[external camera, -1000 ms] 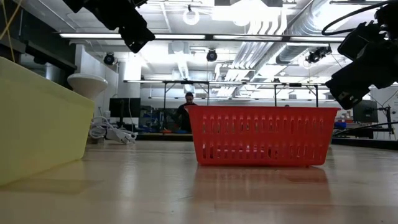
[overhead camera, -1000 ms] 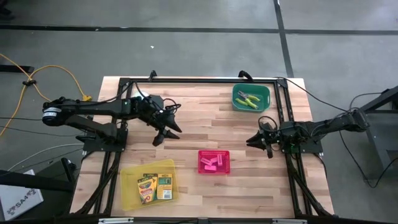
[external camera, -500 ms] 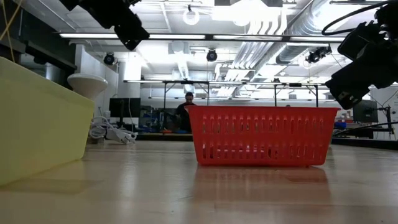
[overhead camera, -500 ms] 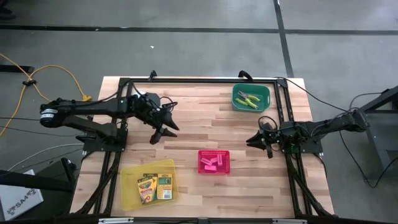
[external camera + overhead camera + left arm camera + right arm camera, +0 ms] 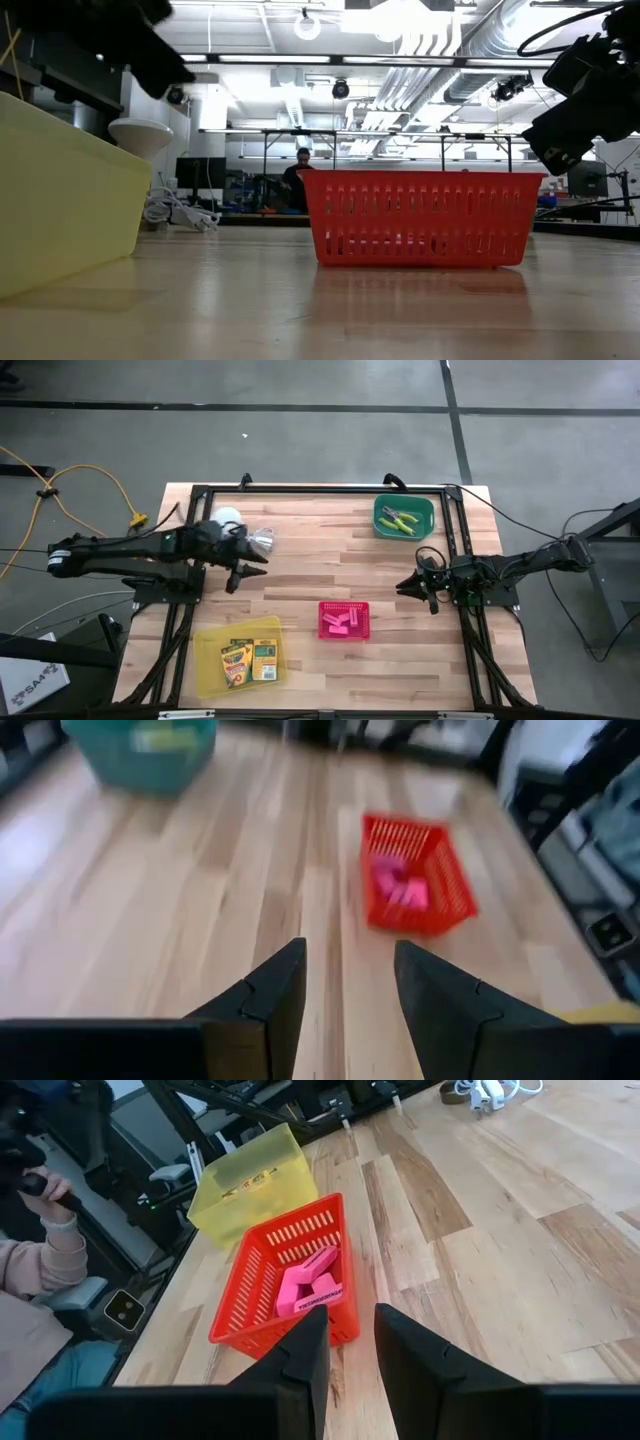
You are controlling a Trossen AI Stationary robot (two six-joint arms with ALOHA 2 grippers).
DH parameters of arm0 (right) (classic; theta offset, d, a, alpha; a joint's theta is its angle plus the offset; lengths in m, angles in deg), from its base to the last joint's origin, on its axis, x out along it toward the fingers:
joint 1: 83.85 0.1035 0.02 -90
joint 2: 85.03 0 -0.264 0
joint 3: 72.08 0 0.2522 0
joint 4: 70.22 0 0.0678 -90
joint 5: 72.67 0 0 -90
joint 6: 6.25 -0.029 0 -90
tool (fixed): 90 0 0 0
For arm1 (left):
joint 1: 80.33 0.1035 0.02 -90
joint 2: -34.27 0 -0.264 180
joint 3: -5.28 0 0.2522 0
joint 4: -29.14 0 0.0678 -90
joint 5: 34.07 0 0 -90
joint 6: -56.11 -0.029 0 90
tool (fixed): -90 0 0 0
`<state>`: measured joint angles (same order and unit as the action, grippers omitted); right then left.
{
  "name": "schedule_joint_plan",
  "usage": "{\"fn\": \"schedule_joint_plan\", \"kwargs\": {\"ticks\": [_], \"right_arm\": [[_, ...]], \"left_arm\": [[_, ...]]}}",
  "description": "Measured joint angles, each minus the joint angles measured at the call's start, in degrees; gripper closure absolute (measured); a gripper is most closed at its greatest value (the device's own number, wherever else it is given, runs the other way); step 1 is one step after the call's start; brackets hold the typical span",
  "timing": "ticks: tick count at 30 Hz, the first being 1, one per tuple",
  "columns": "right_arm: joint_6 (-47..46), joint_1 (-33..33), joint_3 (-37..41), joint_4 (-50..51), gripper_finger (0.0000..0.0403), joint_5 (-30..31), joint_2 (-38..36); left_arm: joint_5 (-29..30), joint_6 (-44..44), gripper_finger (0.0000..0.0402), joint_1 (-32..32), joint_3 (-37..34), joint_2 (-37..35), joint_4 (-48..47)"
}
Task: Pick & Place School Supplies
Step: Return to Home Position
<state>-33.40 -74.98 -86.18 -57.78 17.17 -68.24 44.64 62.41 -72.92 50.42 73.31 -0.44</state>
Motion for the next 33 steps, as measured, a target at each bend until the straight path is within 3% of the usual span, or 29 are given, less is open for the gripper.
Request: {"fn": "schedule_joint_plan", "kwargs": {"ticks": [5,11,20,25,33], "right_arm": [[0.0,0.0,0.0,0.0,0.0331,0.0,0.0],[0.0,0.0,0.0,0.0,0.0331,0.0,0.0],[0.0,0.0,0.0,-0.1,0.0331,0.0,0.0],[0.0,0.0,0.0,-0.1,0.0331,0.0,0.0],[0.0,0.0,0.0,-0.1,0.0331,0.0,0.0]], "left_arm": [[1.8,0.0,0.0252,-0.7,-5.0,-11.8,2.7],[10.3,2.8,0.0252,-0.6,-12.3,-22.6,1.9],[11.5,4.5,0.0252,-1.1,-23.5,-34.4,6.8],[13.7,4.9,0.0252,-1.2,-26.6,-38.9,8.0],[14.4,4.5,0.0252,-1.2,-28.5,-38.9,11.9]]}}
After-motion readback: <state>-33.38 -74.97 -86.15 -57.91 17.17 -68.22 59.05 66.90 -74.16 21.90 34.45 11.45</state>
